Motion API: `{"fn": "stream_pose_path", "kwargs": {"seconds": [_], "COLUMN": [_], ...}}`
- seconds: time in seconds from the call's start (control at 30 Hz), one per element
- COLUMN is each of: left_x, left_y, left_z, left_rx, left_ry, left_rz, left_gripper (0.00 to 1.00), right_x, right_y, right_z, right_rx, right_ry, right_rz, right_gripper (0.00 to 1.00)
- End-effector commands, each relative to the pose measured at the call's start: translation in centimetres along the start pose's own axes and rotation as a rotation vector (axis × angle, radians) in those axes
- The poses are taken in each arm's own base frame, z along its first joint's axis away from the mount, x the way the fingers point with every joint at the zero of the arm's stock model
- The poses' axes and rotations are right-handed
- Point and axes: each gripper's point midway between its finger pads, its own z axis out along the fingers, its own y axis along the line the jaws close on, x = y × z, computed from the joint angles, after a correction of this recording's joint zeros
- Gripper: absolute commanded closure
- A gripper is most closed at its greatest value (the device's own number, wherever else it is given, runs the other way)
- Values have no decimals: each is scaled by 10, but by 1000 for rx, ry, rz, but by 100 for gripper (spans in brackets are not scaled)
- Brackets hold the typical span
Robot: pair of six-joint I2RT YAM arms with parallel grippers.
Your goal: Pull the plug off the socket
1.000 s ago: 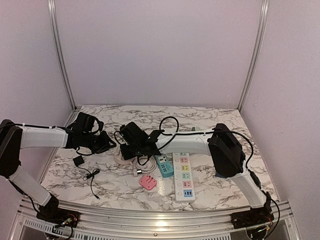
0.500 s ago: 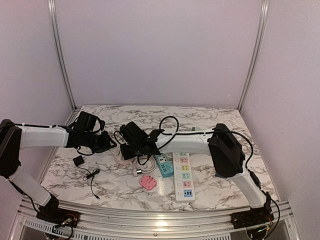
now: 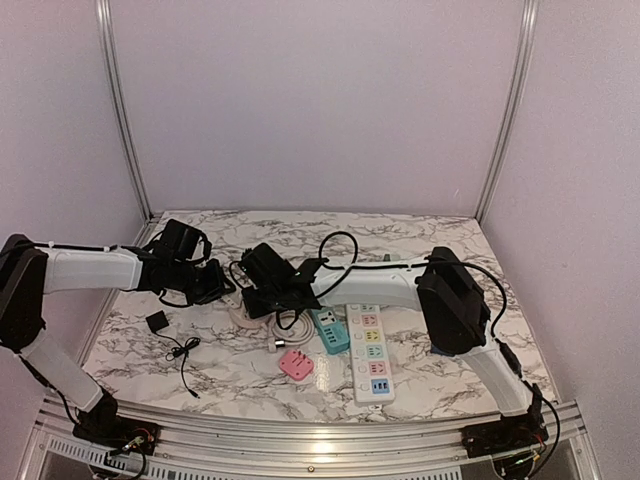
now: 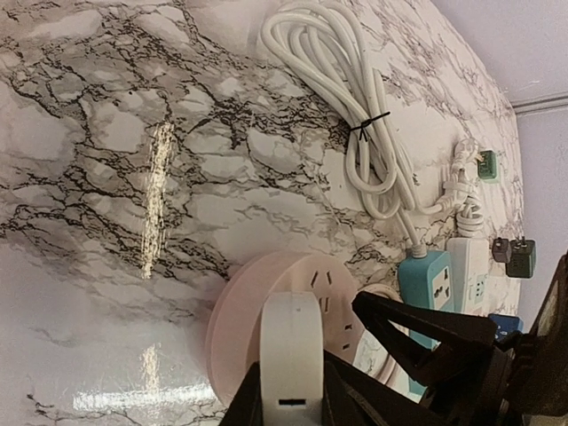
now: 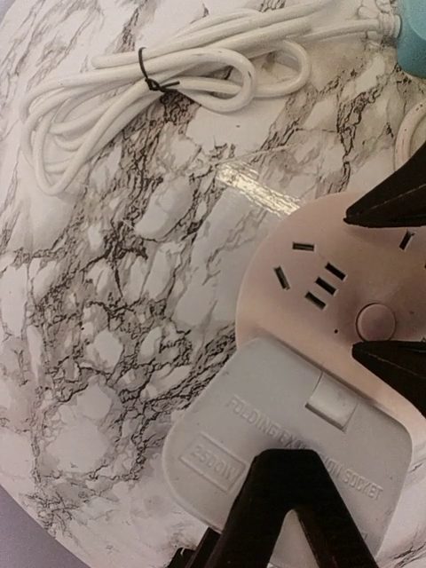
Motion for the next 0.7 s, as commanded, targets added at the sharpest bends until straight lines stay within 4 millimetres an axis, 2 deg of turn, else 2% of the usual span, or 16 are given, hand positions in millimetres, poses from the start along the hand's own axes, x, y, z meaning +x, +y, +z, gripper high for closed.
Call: {"fn": "stream_pose_path", "kwargs": {"seconds": [0.0,0.23,0.43,0.67], "left_x": [-21,-13,-10,-7], "left_y": [-64,-52,-49,-49], "left_z": [-8,-4,-5,-7], "left_rx": [179,146,142,172], "left_ry": [-56,-52,-49,-56], "left_rz": [68,75,69,34], "left_gripper": [100,100,100,100], "right_x": [74,78,81,94], "right_y": [-10,-12,-25,-37], "right_z": [27,28,25,26], "right_rx": [49,62,107,125], "right_ry": [204,222,237,269], "right_rz": [-68,-71,-63,-47], "right_gripper": [58,50,45,37]}}
